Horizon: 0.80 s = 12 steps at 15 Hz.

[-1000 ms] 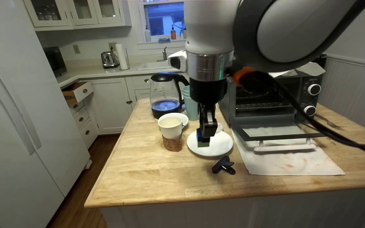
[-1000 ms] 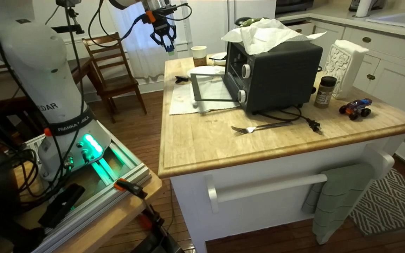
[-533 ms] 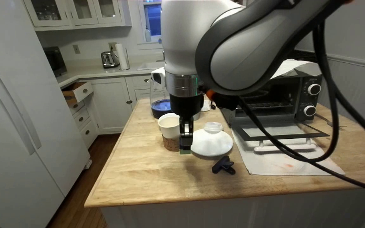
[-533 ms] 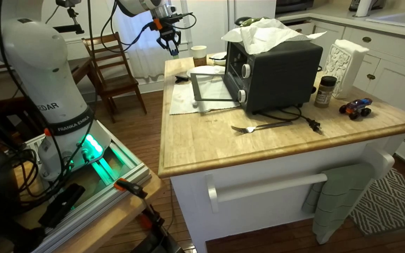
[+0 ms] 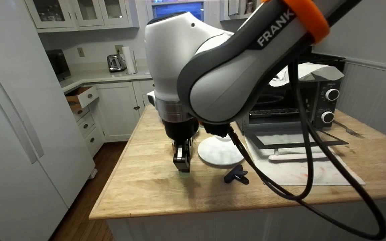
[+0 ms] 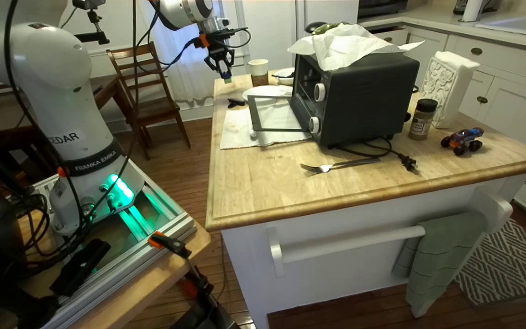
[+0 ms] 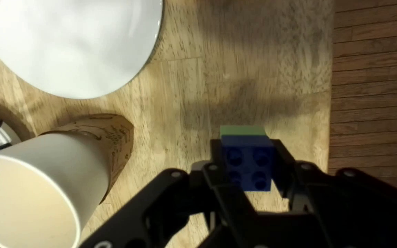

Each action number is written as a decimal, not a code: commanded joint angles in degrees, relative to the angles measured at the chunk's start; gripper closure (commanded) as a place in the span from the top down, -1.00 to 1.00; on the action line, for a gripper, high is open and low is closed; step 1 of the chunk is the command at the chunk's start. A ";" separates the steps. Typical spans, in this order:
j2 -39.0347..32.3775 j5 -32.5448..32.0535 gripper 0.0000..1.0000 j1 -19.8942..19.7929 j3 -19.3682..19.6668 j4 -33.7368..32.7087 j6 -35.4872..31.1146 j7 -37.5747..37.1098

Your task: Pick up the stacked blocks on the far left of the table and move it to the left side of the white plate on the table

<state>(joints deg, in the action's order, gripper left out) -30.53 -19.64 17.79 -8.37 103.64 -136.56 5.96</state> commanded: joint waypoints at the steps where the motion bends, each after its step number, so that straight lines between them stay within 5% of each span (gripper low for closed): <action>1: -3.72 -2.47 -0.77 2.67 2.18 -4.46 0.86 -4.11; 11: -8.00 -0.63 -0.77 2.22 2.82 -7.65 1.12 -3.85; 12: -8.20 -0.62 0.23 2.15 2.80 -7.79 1.24 -3.58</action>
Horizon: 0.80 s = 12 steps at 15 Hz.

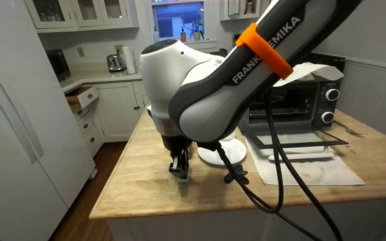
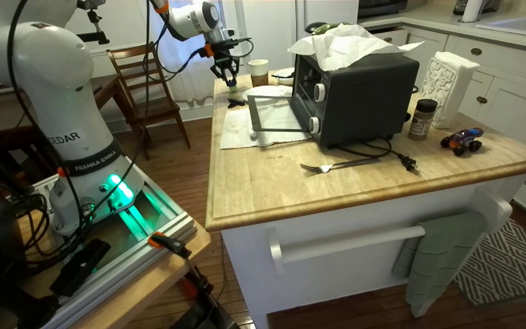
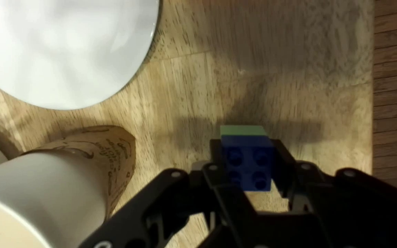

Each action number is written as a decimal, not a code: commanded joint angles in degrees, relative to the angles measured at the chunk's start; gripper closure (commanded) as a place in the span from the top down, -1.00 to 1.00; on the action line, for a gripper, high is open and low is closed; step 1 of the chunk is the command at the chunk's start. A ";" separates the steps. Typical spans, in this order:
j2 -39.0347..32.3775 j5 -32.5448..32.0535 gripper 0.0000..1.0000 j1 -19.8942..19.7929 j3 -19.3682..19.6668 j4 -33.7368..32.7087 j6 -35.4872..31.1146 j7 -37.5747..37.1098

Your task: Pick up the stacked blocks on the far left of the table and move it to the left side of the white plate on the table

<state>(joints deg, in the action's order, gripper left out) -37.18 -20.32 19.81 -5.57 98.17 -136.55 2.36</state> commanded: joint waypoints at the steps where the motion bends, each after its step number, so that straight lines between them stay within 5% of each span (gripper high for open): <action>1: -1.66 0.15 0.25 0.10 -0.07 -2.45 1.26 0.13; 7: 0.70 3.93 0.99 -1.89 -2.48 -1.74 3.51 2.59; 12: 1.17 8.03 1.00 -3.85 -3.76 -2.12 7.20 4.44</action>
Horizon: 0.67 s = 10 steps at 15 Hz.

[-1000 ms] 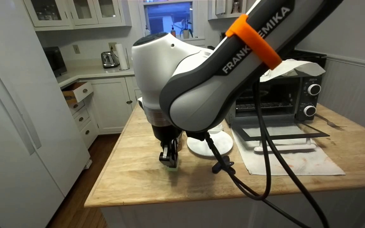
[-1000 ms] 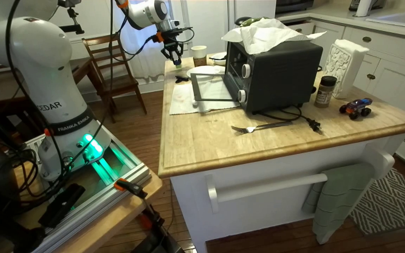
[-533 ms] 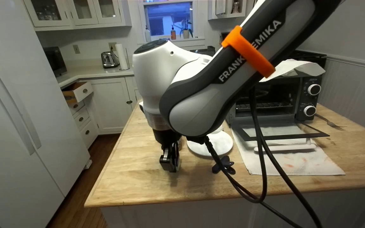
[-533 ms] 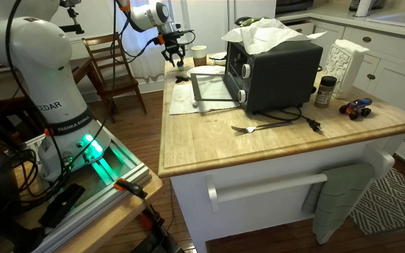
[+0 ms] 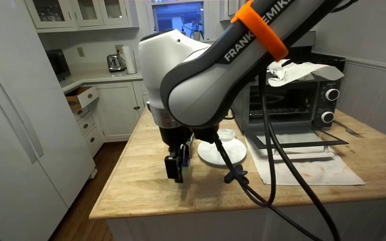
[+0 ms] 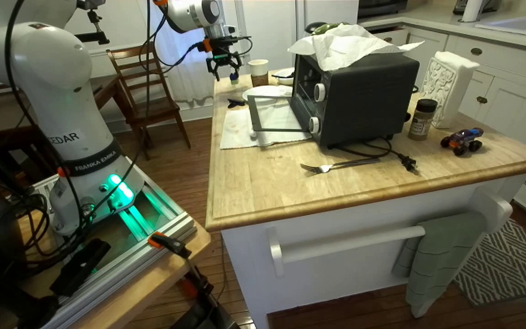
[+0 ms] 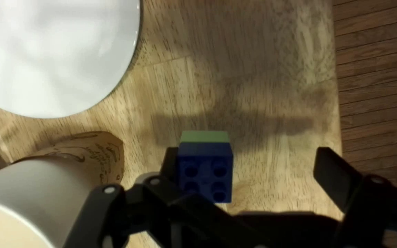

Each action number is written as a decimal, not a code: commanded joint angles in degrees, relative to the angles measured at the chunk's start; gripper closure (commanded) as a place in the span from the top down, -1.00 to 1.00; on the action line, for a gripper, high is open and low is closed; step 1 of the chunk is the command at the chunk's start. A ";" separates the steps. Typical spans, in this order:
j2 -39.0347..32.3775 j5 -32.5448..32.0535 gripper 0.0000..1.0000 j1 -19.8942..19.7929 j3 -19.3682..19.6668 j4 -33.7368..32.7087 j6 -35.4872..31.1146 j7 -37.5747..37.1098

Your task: Pick up the stacked blocks on the far left of the table and move it to the left side of the white plate on the table

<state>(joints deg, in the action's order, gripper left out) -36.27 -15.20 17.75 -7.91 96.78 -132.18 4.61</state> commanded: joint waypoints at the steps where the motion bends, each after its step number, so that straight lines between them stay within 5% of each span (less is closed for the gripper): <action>1: 0.01 3.54 1.00 -2.15 -1.53 -0.81 3.34 2.48; 10: -0.53 3.58 1.00 -3.00 -1.01 -1.10 4.31 2.25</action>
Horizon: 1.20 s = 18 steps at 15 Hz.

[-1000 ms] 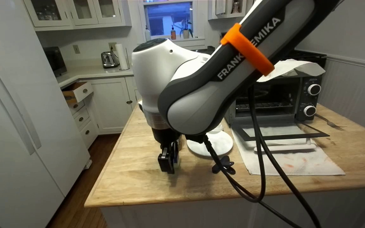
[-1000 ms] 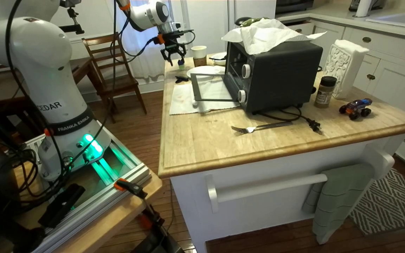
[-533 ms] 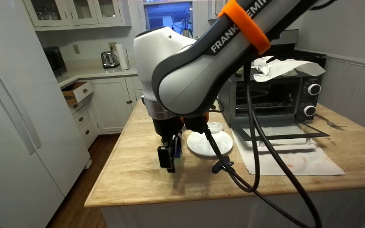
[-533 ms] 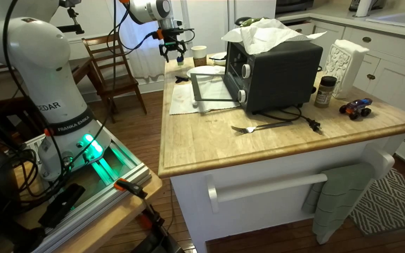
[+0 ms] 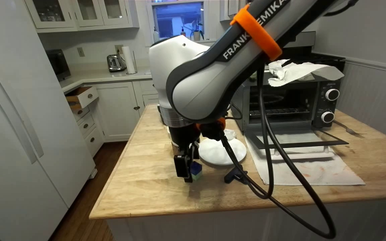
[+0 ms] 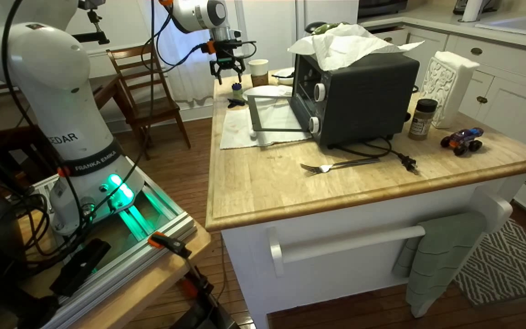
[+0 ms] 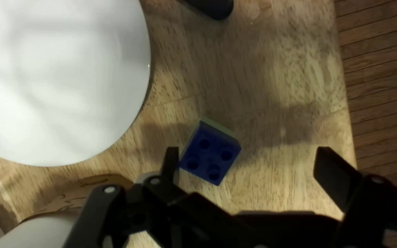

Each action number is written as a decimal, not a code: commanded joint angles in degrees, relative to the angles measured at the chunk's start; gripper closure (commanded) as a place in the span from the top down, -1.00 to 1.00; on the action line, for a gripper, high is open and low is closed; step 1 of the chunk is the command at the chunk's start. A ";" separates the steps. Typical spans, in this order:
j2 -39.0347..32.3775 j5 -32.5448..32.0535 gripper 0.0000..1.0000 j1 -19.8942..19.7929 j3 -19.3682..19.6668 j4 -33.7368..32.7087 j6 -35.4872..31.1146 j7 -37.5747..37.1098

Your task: Pick up the stacked blocks on the far left of the table and move it to the left side of the white plate on the table

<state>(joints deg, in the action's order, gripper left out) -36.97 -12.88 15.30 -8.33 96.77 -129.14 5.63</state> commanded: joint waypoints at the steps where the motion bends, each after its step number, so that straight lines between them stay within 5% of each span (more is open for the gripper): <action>1: 1.05 1.72 1.00 -0.75 -0.80 -0.67 1.45 1.13; 8: 18.81 9.00 1.00 -7.28 -2.92 16.01 -1.68 7.34; 12: 29.68 9.16 1.00 -10.76 -2.49 27.22 -4.61 17.87; 18: 48.31 8.79 1.00 -10.89 1.16 44.69 -4.43 7.79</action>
<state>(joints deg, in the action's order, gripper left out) -0.04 -5.36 4.08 -8.48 130.91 -132.59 19.42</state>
